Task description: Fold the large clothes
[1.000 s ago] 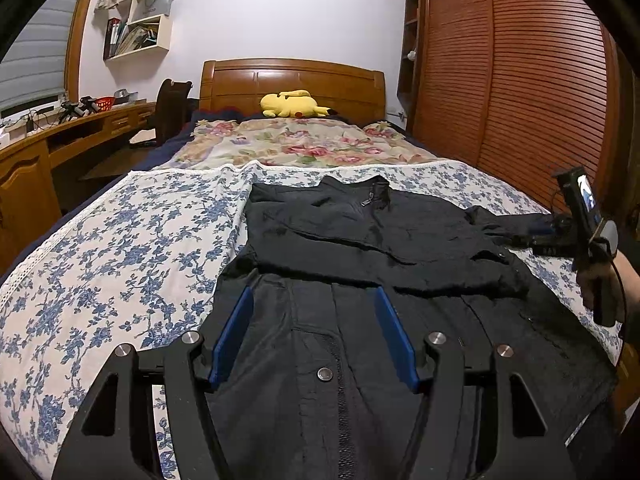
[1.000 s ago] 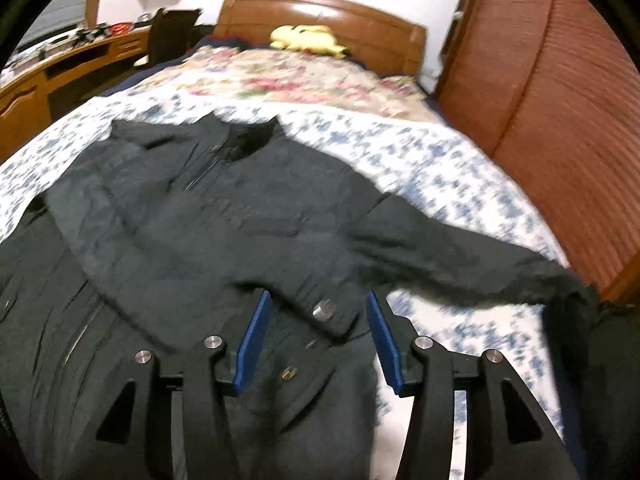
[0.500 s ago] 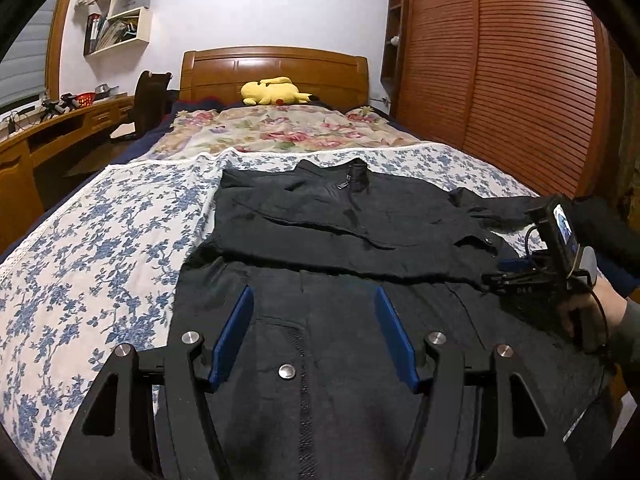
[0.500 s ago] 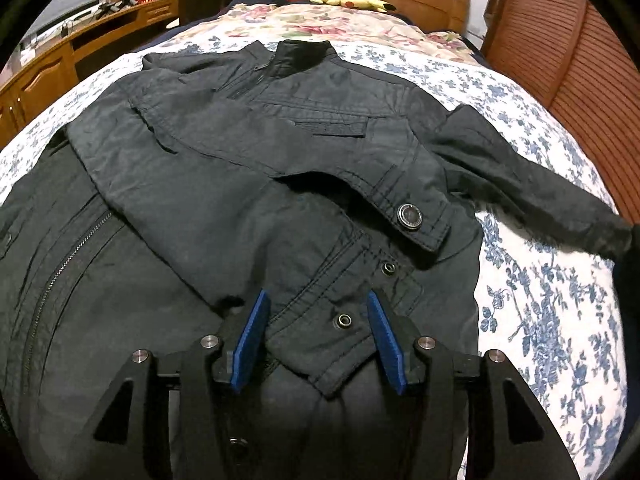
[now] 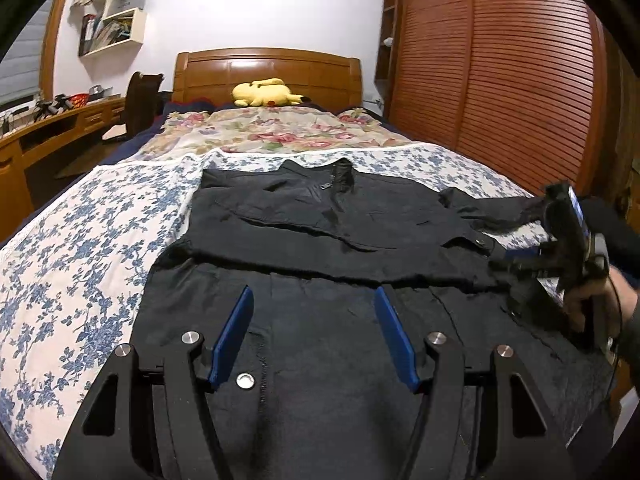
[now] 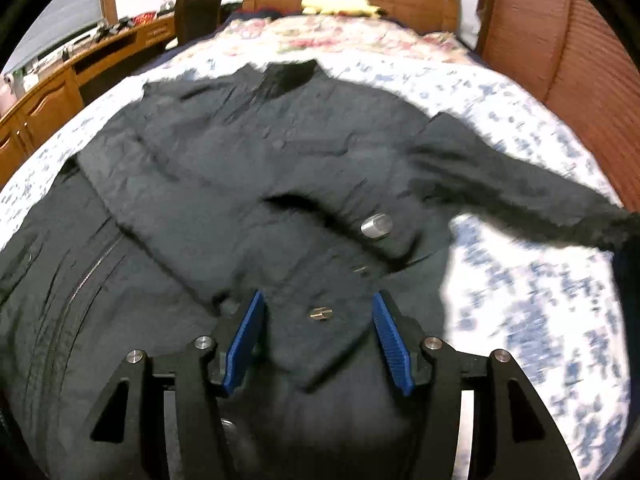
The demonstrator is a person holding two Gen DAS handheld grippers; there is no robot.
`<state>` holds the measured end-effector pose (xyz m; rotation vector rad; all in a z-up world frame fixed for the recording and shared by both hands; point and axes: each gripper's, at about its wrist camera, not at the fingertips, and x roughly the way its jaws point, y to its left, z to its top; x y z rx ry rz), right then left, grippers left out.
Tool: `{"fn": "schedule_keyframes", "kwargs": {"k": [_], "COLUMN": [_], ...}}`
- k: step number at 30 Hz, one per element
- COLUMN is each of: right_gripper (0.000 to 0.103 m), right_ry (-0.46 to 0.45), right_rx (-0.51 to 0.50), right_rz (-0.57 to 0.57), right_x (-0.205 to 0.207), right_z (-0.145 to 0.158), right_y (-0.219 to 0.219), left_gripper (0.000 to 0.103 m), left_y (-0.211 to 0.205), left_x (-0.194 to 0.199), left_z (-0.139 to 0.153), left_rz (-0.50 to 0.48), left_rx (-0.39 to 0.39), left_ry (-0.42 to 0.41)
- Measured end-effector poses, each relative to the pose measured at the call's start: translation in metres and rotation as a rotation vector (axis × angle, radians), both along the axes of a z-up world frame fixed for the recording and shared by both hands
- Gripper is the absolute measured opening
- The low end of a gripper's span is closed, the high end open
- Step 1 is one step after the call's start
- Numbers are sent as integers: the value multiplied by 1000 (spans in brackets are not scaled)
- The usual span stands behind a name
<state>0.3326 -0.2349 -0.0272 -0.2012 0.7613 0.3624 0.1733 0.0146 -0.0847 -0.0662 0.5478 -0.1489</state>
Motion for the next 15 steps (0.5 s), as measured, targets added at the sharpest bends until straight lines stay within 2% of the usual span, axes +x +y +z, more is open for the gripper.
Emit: {"fn": "schedule_keyframes", "kwargs": {"k": [3, 7, 15], "right_gripper": [59, 60, 68], "right_ry": [-46, -65, -18], "right_rx": [28, 46, 91], "right_rz": [-35, -158, -345], "right_x": [5, 29, 87], "right_z": [17, 29, 14], "right_y": [-27, -73, -138], "left_gripper": [64, 64, 64], "left_y": [-6, -12, -26], "left_x": [-2, 0, 1], "left_z": [2, 2, 2], "left_rz": [-28, -75, -133], "left_rx": [22, 26, 28], "left_ry": [0, 39, 40]}}
